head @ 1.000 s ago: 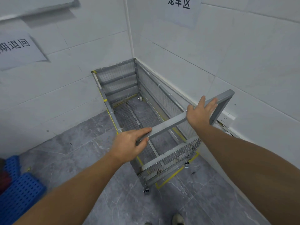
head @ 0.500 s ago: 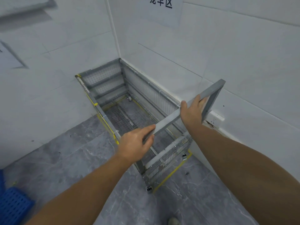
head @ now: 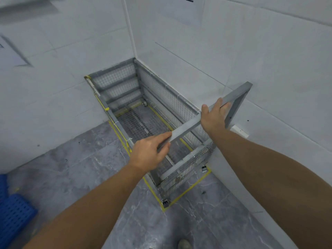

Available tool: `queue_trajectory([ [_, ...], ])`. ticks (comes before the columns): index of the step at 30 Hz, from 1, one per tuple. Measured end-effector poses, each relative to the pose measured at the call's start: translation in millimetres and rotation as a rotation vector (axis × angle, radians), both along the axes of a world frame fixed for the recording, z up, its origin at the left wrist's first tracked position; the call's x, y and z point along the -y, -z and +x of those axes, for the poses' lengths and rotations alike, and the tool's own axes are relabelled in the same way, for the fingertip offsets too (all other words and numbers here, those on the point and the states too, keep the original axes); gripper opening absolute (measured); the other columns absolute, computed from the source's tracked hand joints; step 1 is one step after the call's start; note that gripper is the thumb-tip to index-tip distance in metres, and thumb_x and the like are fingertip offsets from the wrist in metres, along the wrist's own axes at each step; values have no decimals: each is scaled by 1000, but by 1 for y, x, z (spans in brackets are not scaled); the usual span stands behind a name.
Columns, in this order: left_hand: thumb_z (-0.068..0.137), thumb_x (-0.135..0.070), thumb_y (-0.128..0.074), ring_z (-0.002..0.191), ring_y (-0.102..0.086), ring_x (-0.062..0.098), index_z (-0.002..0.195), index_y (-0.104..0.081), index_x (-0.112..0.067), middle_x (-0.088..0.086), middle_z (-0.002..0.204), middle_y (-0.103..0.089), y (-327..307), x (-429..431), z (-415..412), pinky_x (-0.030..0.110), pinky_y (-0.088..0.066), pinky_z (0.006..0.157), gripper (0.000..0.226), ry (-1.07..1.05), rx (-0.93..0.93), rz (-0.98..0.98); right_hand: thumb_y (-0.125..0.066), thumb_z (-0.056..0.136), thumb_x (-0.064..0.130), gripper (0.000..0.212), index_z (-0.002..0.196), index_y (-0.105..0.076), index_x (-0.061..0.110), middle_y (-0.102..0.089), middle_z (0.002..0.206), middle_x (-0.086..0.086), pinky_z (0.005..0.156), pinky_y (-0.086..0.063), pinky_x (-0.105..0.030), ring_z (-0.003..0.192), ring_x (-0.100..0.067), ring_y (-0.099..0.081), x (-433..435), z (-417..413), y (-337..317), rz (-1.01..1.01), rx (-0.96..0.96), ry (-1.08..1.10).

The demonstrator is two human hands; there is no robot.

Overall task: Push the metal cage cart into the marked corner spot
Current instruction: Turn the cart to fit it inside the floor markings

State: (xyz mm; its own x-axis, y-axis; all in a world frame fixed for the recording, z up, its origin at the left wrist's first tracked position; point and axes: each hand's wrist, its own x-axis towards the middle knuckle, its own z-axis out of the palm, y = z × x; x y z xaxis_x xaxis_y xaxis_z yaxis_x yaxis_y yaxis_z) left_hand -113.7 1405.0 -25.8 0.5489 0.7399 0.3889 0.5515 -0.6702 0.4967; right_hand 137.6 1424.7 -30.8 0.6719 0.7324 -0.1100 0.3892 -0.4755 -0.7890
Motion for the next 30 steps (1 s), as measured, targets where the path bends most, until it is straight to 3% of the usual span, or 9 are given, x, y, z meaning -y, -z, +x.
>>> queue_trajectory([
  [5, 92, -33, -58, 68, -68, 22, 125, -67, -21, 4, 93, -76, 1, 2, -1, 41, -59, 58, 36, -13, -19, 0, -29, 99, 54, 75, 154, 10, 21, 27, 160, -8, 119, -16, -49, 150, -30, -1, 2, 2, 0, -40, 1, -42],
  [11, 95, -38, -53, 66, -64, 21, 128, -61, -27, 0, 92, -73, 2, 1, -2, 36, -56, 56, 36, -9, -101, 24, -26, 95, 62, 78, 154, 7, 23, 19, 162, -10, 117, -6, -54, 149, -29, 12, 8, 7, -1, -133, 78, -61],
  [15, 100, -36, -51, 80, -66, 24, 137, -50, -28, 1, 106, -71, 4, 0, -2, 41, -57, 62, 38, 13, -191, 47, -23, 94, 62, 75, 152, -9, 18, 3, 162, -18, 111, -18, -62, 148, -32, 7, 16, 10, -7, -201, 307, -83],
  [18, 102, -36, -47, 83, -64, 27, 141, -45, -28, 3, 103, -70, 3, 4, 1, 40, -54, 61, 41, -10, -269, 72, -24, 95, 59, 69, 149, -20, 16, -4, 161, -21, 112, -18, -59, 148, -35, 3, 23, 14, -10, -179, 450, -129],
  [22, 99, -45, -43, 76, -64, 30, 136, -45, -30, 2, 93, -70, -1, 4, 10, 37, -49, 59, 40, -111, -444, 163, -27, 98, 52, 57, 146, -31, 22, -10, 161, -17, 116, -12, -55, 148, -35, 0, 19, 35, -9, -65, 635, -333],
  [25, 98, -52, -40, 80, -66, 30, 131, -45, -31, 1, 99, -68, 0, 9, 31, 36, -45, 60, 39, -263, -521, 106, -20, 97, 55, 59, 136, -48, 21, -30, 155, -13, 116, -13, -56, 147, -34, -8, 14, 54, -5, -80, 715, -532],
  [30, 97, -60, -34, 92, -64, 32, 126, -49, -27, 2, 110, -66, 1, 17, 60, 44, -47, 77, 47, -448, -533, -28, -17, 92, 66, 60, 120, -56, 28, -53, 135, -4, 111, -17, -61, 140, -30, -25, 6, 93, -4, -1, 836, -782],
])
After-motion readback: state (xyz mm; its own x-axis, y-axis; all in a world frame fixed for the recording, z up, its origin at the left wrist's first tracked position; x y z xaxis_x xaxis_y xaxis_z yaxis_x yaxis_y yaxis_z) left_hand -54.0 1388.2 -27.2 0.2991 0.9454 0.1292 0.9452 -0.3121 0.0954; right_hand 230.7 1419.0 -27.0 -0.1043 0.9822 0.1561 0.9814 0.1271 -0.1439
